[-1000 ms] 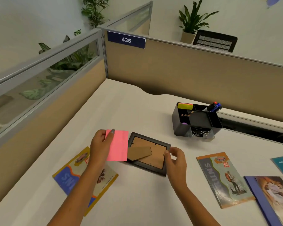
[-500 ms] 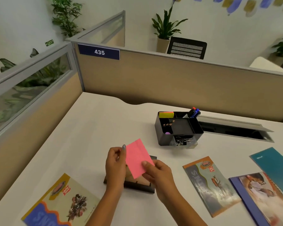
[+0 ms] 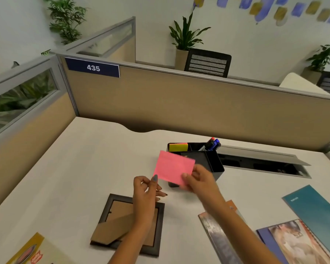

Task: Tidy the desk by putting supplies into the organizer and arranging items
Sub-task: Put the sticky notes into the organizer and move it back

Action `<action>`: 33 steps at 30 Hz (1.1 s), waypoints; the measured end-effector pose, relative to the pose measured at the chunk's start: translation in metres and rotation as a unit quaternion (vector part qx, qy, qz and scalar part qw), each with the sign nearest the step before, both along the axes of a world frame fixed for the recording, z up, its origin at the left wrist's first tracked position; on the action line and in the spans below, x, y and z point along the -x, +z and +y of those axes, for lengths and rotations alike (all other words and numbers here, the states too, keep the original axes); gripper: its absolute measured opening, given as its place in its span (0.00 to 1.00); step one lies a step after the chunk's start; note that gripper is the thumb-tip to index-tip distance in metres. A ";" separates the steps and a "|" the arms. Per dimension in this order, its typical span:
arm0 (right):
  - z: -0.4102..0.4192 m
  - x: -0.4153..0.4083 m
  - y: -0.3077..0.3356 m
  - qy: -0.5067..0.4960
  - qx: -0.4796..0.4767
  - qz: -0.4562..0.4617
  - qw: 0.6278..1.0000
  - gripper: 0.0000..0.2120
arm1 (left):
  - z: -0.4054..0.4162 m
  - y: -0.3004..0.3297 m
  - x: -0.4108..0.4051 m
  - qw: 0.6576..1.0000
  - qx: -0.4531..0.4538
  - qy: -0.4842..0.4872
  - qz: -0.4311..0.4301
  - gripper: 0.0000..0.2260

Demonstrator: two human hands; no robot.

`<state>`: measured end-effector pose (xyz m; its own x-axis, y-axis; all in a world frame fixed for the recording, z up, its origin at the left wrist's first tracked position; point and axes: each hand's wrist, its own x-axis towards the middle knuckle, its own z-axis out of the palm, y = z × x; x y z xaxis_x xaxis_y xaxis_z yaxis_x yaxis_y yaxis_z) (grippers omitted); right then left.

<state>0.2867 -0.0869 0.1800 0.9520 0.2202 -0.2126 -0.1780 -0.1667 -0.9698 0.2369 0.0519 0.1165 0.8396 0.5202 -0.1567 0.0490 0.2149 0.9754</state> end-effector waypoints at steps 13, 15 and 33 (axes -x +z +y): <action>0.001 -0.159 0.013 0.130 0.419 -0.379 0.815 0.15 | -0.025 -0.039 -0.071 0.965 -0.206 -0.126 0.105 0.25; 0.005 -0.166 -0.004 0.151 0.450 -0.373 0.797 0.17 | -0.028 -0.043 -0.072 0.963 -0.209 -0.129 0.110 0.24; 0.023 -0.185 -0.053 0.159 0.521 -0.354 0.760 0.13 | -0.025 -0.042 -0.073 0.953 -0.214 -0.165 0.138 0.20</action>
<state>0.4722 -0.0641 0.1268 0.8432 0.5260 0.1112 0.5366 -0.8359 -0.1153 0.3103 0.0264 0.0748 0.9257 0.3014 -0.2286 0.3129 -0.2706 0.9104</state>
